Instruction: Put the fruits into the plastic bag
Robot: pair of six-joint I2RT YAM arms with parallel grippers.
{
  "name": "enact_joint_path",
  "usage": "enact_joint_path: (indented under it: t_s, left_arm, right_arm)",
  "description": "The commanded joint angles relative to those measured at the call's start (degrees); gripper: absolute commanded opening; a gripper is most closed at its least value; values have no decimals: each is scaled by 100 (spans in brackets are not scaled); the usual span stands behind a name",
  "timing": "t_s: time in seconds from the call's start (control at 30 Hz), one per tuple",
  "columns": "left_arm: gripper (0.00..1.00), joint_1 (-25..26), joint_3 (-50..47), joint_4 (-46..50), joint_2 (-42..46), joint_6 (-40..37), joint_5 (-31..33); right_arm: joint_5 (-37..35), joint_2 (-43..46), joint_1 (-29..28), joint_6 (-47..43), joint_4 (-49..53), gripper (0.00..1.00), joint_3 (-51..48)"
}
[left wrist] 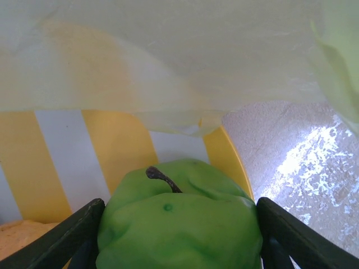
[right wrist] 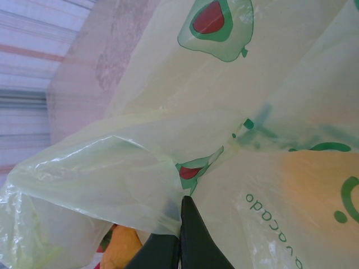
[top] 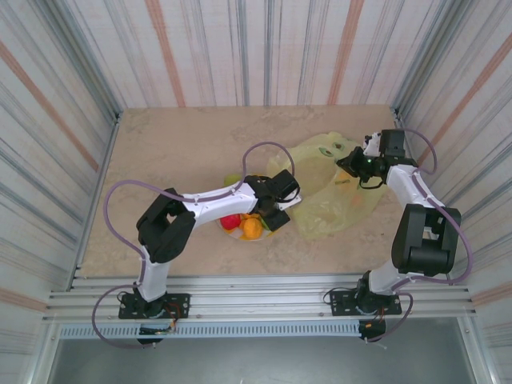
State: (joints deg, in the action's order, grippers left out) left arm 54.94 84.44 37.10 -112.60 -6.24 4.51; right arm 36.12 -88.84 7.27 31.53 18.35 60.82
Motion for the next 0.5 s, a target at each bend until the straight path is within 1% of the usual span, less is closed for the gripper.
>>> enact_joint_path:
  t_s: [0.0,0.13,0.27,0.37,0.47]
  left_arm:
    - [67,55,89,-51,466,-64,-105]
    - [67,52,-62,-439,1106,-79,-372]
    - [66,53,-148,-953,1555,-152,-531]
    - [65,52,-70,-1414,1533,-285,-398]
    - [65,9,196,-1820,1177,-407,-222]
  right_arm:
    - [119,0,47,83,9,0,-44]
    - [131,7,47,85,6,0,-52]
    - [153,-26,34,86,-28,0,-79]
    - [167,-33,21,97,-49,0,-88]
    - [174,-23,-13,91,-43,0,-92]
